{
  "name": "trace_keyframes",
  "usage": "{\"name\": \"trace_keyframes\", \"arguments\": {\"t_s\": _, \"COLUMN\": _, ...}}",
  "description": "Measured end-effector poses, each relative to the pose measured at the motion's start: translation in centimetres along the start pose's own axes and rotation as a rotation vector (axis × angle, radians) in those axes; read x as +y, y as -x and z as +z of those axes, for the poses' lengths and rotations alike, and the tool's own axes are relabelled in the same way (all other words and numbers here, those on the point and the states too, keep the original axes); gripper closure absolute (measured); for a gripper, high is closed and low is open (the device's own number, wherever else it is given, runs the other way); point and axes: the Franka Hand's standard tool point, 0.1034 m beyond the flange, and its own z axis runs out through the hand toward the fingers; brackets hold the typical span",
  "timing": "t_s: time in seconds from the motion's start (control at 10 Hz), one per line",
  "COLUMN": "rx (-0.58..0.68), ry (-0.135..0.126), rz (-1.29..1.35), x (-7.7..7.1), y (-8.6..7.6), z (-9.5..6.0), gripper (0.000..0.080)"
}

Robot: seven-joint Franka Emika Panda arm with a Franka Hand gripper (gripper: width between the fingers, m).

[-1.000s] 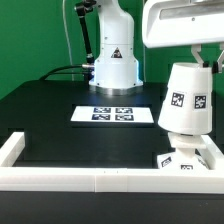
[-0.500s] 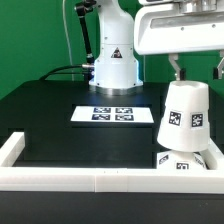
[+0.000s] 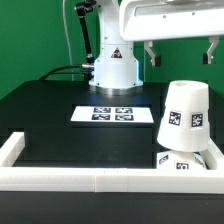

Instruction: Assemble lamp

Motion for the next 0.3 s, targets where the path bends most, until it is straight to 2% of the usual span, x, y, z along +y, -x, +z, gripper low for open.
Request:
{"name": "trace_keyframes", "arguments": {"t_s": 0.1, "rx": 0.008, "ry": 0.025, "rz": 0.006, "x": -0.2, "y": 0.9, "z": -0.4, "gripper": 0.0101}}
{"name": "trace_keyframes", "arguments": {"t_s": 0.3, "rx": 0.024, "ry": 0.101, "rz": -0.013, "x": -1.4, "y": 2.5, "z": -0.3, "gripper": 0.01}}
